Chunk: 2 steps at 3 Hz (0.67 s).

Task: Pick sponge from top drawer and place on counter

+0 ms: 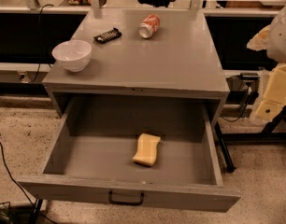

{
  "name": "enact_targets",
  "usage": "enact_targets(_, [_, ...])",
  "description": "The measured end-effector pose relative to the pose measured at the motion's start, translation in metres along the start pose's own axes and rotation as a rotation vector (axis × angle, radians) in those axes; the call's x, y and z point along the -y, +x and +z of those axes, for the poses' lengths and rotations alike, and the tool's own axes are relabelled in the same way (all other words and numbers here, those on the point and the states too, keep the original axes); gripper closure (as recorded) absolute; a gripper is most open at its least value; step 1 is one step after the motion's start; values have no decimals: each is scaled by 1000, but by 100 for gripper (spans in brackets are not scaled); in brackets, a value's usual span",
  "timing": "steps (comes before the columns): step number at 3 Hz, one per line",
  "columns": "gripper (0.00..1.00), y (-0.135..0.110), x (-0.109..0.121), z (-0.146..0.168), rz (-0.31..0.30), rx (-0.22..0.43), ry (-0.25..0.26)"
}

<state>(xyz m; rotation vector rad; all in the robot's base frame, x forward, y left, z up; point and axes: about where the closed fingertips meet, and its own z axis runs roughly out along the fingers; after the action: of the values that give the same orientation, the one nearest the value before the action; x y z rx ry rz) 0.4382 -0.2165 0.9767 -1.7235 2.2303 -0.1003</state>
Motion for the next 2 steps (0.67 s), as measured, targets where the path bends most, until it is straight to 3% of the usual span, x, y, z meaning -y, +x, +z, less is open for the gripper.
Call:
enact_targets(1, [0, 0, 0, 0, 0, 0, 0])
enact_targets(2, [0, 1, 2, 25, -7, -3, -27])
